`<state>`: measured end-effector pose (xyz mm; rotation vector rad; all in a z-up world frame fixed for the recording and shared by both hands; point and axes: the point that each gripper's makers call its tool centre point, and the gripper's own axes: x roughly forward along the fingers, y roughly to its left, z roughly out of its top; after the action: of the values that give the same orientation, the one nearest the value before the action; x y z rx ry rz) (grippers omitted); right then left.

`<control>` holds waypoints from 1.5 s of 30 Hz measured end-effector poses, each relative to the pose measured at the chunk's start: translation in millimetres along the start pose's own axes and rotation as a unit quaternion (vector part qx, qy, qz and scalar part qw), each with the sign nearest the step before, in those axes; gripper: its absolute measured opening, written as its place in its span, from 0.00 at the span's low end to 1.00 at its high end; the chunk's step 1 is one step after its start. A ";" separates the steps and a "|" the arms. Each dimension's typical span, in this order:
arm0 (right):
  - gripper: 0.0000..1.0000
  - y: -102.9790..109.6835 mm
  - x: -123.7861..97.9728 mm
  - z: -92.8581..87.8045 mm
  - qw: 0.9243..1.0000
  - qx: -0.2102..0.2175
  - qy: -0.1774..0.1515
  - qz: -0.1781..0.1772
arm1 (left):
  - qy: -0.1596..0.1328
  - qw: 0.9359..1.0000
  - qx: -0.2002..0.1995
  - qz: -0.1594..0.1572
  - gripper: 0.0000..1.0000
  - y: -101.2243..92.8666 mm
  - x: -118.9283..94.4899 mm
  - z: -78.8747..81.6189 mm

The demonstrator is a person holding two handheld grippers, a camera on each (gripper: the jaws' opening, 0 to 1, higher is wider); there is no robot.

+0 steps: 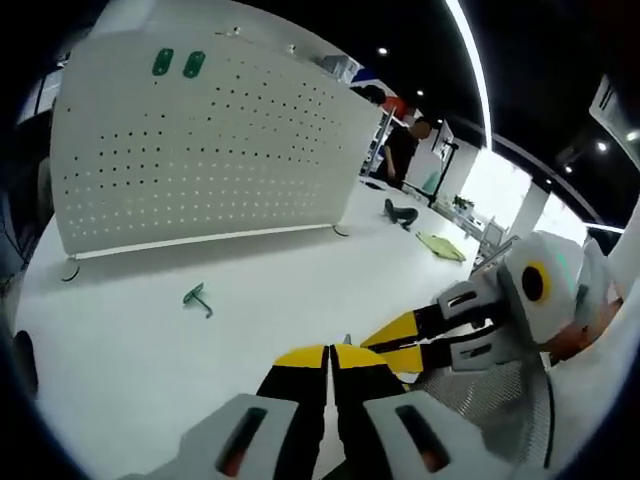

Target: Insert the hook assembly into the mounting plate slot until the hook locks in place.

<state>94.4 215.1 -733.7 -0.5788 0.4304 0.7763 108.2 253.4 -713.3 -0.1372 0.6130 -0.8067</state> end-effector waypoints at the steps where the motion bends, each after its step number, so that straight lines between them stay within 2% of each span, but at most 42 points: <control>1: 0.01 -0.4 -0.3 0.2 1.000 0.001 0.000 0.000 | -0.006 1.000 0.017 0.017 0.02 4.8 -3.1 2.2; 3: 0.01 -2.6 -0.4 0.4 1.000 0.010 0.000 -0.004 | -0.025 0.999 0.030 0.015 0.03 2.7 -5.6 5.9; 5: 0.01 -2.5 0.5 0.7 1.000 0.025 -0.002 0.001 | -0.019 0.999 0.024 0.010 0.05 1.6 -7.0 3.1; 6: 0.01 -3.2 0.9 0.3 1.000 0.031 -0.001 0.001 | -0.020 0.999 0.033 0.011 0.05 1.3 -8.1 3.1; 7: 0.01 -3.8 0.6 0.5 1.000 0.031 -0.001 0.000 | -0.028 0.998 0.048 0.012 0.06 1.6 -9.3 4.8; 15: 0.01 -9.1 -1.1 3.6 0.999 0.048 -0.002 -0.003 | -0.054 0.997 0.054 -0.005 0.12 -4.9 -15.0 4.1; 20: 0.01 -12.8 -1.4 5.8 0.998 0.069 -0.007 -0.012 | -0.054 0.997 0.052 -0.009 0.14 -7.4 -16.4 -1.6; 24: 0.01 -12.8 -0.3 5.4 0.996 0.084 -0.008 -0.012 | -0.066 0.997 0.047 -0.013 0.15 -8.9 -16.5 -2.8; 28: 0.01 -11.9 -1.4 8.9 0.996 0.092 -0.009 -0.006 | -0.060 0.997 0.051 -0.023 0.18 -11.0 -14.5 -8.6; 32: 0.01 -16.7 -2.0 10.3 0.995 0.096 -0.009 -0.012 | -0.069 0.996 0.055 -0.030 0.20 -14.3 -15.5 -6.9; 37: 0.01 -26.7 -3.9 13.6 0.994 0.108 -0.015 -0.029 | -0.065 0.995 0.061 -0.038 0.22 -16.0 -16.4 -8.1; 45: 0.01 -40.3 -10.9 14.6 0.990 0.132 -0.021 -0.052 | -0.078 0.992 0.081 -0.060 0.24 -22.8 -20.2 -1.3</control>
<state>119.9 195.4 -703.4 -0.3331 0.4516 0.6175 82.2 252.1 -697.3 -0.0883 0.3930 -0.9501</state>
